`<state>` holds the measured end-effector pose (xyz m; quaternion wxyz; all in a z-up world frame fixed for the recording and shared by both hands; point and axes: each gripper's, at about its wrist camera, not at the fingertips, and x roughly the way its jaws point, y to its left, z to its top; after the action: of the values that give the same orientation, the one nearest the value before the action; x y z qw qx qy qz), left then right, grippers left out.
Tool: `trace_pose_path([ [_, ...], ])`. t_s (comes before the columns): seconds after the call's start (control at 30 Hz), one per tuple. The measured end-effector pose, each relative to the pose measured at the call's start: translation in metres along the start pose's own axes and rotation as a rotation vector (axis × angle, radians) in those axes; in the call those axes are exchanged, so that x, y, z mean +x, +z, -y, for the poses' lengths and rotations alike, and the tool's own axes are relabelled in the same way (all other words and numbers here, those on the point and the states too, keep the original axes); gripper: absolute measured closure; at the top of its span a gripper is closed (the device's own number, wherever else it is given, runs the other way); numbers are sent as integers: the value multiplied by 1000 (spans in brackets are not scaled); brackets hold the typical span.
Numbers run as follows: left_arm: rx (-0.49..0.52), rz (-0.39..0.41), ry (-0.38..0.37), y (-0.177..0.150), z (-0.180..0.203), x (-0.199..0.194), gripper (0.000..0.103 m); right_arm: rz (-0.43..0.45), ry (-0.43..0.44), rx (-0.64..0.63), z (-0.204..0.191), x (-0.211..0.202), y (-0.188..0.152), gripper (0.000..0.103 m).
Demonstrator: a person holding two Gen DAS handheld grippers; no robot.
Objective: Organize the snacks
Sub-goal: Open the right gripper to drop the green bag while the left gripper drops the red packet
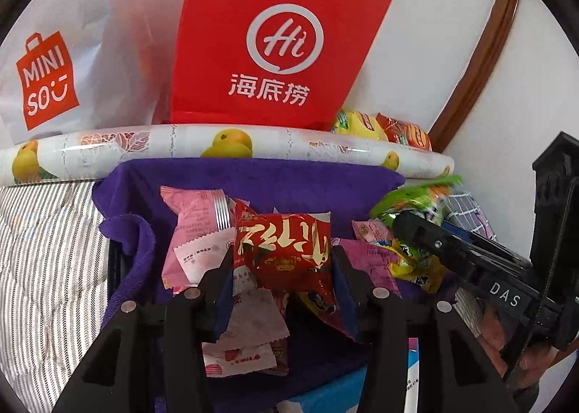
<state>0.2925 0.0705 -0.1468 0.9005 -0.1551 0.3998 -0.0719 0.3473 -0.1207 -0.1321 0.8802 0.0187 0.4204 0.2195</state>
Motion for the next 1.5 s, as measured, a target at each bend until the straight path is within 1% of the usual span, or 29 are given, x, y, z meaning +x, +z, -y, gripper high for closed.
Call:
trace_pose_path([
  [0.3,13,-9,-12,-3,3,3,56,-29,-15,-12,-1,6,-3,58],
  [0.63,24,-23,-11,-6,7,9,55,-23,-31,-18,-3,5,-3,58],
  [0.8,18,-32,-20,-6,6,9,50,-45,-34,-27,-5,9,-4,58],
  [0.87,15,-37,-32,-6,6,9,45,-52,-32,-29,-4,10,-4,55],
  [0.9,17,-36,-33,-6,7,8,44,-52,-31,-29,-4,10,-4,53],
  [0.97,21,-27,-24,-6,9,6,40,-46,-25,-22,-2,9,-4,44],
  [1.03,27,-15,-23,-6,10,3,35,-31,-25,-9,0,6,-3,39],
  [1.1,22,0,-31,-5,10,0,33,-16,-21,0,1,3,-2,36],
  [1.17,17,15,-35,-4,10,-2,28,0,-21,8,2,-1,-2,31],
  [1.27,22,23,-30,-3,10,-4,26,19,-22,14,2,-4,0,28],
  [1.43,12,25,-31,-3,9,-6,26,27,-45,23,4,-8,2,27],
  [1.5,14,37,-27,-2,8,-9,26,30,-40,29,5,-12,4,27],
])
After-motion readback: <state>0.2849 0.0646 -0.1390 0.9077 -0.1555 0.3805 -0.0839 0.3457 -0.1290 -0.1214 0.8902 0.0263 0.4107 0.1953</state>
